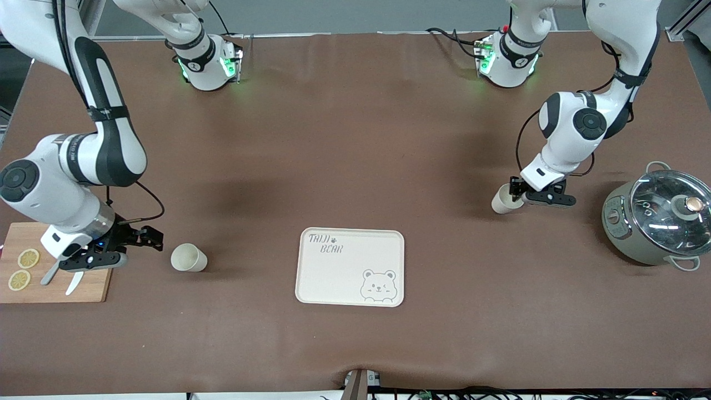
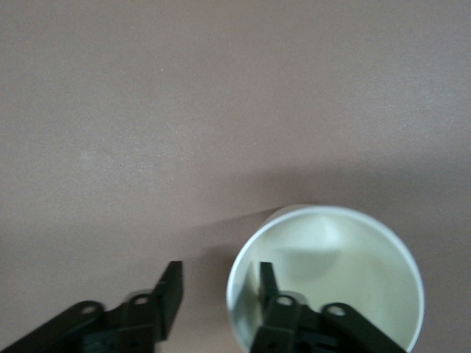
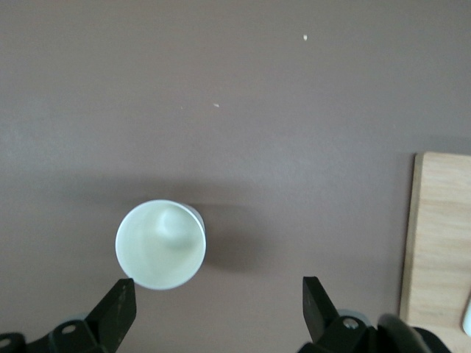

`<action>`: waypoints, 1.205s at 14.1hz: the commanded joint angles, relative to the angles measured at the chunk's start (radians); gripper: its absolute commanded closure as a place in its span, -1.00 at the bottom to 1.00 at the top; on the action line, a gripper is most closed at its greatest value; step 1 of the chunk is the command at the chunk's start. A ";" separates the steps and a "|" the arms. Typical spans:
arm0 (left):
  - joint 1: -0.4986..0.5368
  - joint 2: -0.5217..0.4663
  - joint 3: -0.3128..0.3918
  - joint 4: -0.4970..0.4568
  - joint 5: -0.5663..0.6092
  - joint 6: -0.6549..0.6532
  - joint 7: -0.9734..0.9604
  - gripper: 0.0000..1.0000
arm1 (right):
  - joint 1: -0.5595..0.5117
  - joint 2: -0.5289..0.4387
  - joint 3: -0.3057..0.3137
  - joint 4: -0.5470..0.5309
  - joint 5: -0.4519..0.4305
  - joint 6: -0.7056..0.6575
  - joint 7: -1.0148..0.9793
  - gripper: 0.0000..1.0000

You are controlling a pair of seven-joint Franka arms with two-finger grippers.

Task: Place white IKEA cup upright on tray with both arms
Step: 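Grasp the cup with the right gripper while the left gripper carries its cup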

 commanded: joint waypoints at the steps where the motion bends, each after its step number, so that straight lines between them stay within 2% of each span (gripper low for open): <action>1: 0.002 -0.014 -0.006 -0.005 -0.014 -0.013 0.021 1.00 | 0.024 0.013 0.001 -0.057 -0.012 0.088 -0.003 -1.00; 4: -0.005 -0.015 -0.009 0.028 -0.014 -0.033 0.011 1.00 | 0.028 0.072 0.003 -0.042 -0.006 0.088 -0.013 -1.00; 6: -0.007 -0.015 -0.044 0.115 -0.016 -0.144 -0.031 1.00 | 0.039 0.107 0.003 -0.031 -0.006 0.076 -0.030 -1.00; 9: -0.014 0.005 -0.111 0.330 -0.016 -0.386 -0.175 1.00 | 0.026 0.148 0.003 0.001 0.002 0.062 -0.076 -1.00; 11: -0.034 0.054 -0.151 0.482 -0.016 -0.499 -0.276 1.00 | 0.026 0.156 0.003 0.029 0.002 0.041 -0.078 -1.00; 13: -0.088 0.110 -0.161 0.631 -0.016 -0.606 -0.379 1.00 | 0.016 0.158 0.003 0.066 0.003 -0.013 -0.079 -1.00; 17: -0.189 0.247 -0.159 0.849 -0.014 -0.668 -0.543 1.00 | -0.004 0.188 0.003 0.109 0.003 -0.019 -0.114 -1.00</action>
